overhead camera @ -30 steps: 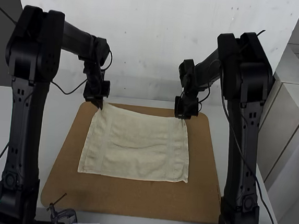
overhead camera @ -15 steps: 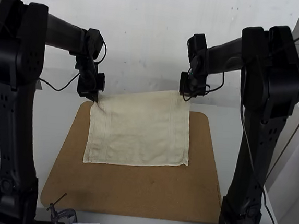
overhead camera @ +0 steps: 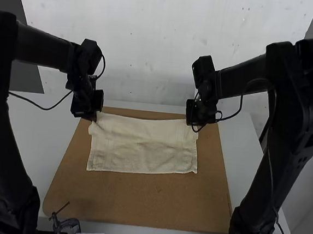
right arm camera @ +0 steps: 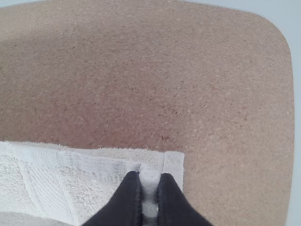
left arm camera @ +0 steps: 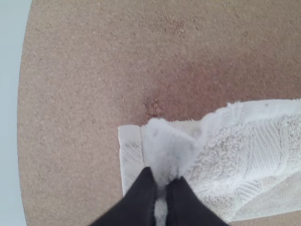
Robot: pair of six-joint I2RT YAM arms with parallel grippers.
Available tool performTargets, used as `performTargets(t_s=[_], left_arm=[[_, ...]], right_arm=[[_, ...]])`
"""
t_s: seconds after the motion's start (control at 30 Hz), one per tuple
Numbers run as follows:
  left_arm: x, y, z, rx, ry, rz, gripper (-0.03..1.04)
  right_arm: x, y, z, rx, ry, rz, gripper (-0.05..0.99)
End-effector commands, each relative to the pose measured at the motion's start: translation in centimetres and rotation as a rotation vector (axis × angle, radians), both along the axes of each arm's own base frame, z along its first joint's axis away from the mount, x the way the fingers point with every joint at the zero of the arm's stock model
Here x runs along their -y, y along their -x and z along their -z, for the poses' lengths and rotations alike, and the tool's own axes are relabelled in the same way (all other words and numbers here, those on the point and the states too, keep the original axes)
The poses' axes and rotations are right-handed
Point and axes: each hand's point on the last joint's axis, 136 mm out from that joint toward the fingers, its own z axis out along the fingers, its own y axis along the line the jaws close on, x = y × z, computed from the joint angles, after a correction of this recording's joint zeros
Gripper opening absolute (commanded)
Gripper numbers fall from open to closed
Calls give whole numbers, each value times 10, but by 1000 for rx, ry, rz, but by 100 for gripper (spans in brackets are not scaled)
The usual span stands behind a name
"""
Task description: Fold the towel.
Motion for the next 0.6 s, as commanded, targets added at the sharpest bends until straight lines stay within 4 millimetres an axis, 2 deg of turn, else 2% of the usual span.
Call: performTargets(t_s=[0.0, 0.2, 0.57], left_arm=[[11, 20, -7, 29, -3, 40, 2], [17, 48, -12, 61, 5, 90, 2], [5, 92, -15, 96, -5, 116, 2]], right_arm=[[-2, 16, -7, 14, 16, -32, 1], [6, 40, -5, -6, 26, -37, 1], [21, 73, -3, -37, 39, -39, 1]])
